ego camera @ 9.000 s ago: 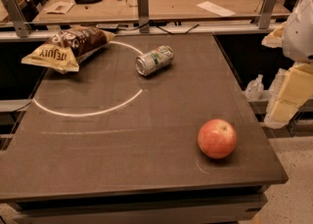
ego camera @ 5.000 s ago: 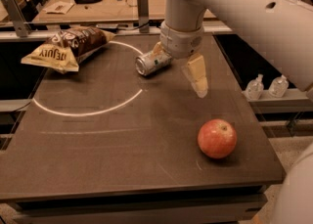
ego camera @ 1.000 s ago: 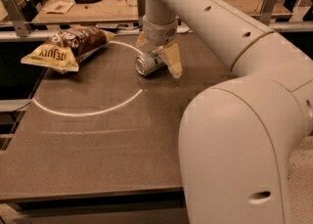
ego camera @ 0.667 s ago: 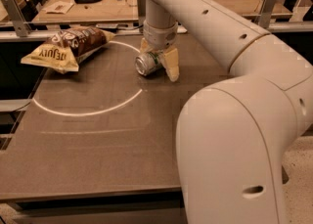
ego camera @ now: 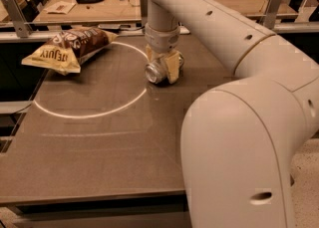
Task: Place 7up can upright
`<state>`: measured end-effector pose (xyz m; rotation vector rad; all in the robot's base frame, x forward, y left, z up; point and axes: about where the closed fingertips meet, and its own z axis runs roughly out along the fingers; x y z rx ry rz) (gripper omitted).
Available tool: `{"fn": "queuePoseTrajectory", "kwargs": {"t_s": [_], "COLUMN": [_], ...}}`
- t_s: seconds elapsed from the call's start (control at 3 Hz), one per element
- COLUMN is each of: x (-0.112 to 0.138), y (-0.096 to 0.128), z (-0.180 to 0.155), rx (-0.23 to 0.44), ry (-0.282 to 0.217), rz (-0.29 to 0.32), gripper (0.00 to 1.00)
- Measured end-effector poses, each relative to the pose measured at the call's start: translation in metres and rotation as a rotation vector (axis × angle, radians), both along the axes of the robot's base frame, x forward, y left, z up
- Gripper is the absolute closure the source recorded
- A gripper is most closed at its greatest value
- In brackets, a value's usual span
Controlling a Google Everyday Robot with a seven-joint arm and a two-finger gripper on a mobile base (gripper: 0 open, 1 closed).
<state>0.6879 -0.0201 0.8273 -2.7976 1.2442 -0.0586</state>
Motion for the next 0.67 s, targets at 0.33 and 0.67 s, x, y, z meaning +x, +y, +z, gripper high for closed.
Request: {"fn": "queuePoseTrajectory", "kwargs": {"t_s": [0.33,0.67], "x": [-0.011,-0.033], "y": [0.005,0.005], "z": [0.017,0.057], "rx": [-0.001,-0.001], "ry": [-0.018,-0.058], "rz": [0.063,0.166], "gripper": [0.89,1.0]}}
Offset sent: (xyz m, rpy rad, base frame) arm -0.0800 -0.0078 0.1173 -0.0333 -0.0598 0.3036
